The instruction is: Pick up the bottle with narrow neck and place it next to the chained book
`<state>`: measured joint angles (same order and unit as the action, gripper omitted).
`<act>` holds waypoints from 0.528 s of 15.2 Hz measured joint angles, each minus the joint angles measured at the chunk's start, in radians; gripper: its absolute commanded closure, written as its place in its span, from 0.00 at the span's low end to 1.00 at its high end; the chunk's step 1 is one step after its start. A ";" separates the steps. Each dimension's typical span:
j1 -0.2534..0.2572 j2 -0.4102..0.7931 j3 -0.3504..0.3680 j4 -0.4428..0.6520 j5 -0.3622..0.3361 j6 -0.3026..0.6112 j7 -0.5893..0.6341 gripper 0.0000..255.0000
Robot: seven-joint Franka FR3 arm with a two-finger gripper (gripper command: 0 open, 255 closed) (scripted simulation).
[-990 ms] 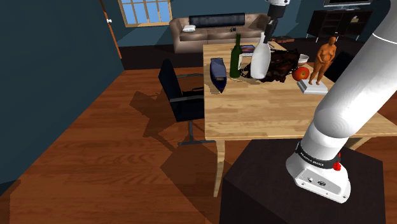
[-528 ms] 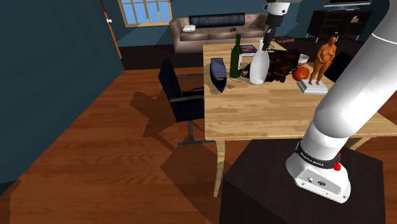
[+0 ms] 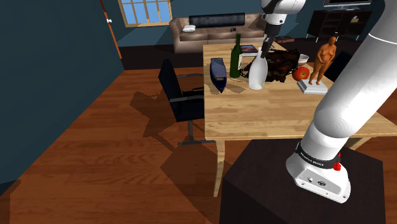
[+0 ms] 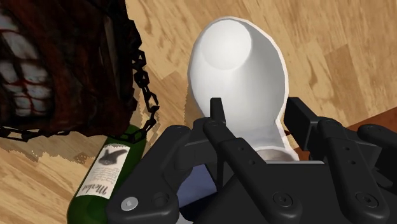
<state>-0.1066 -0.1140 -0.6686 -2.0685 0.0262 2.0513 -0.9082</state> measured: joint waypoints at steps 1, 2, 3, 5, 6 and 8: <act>0.000 0.002 -0.001 -0.010 0.002 0.011 -0.003 1.00; -0.001 0.006 -0.003 -0.021 0.005 0.025 -0.007 1.00; 0.000 0.010 -0.003 -0.032 0.008 0.040 -0.008 1.00; 0.000 0.021 -0.006 -0.050 0.016 0.065 -0.017 1.00; 0.000 0.027 -0.008 -0.057 0.021 0.078 -0.021 1.00; 0.000 0.035 -0.010 -0.077 0.028 0.103 -0.028 1.00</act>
<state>-0.1066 -0.0788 -0.6783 -2.1453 0.0543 2.1545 -0.9359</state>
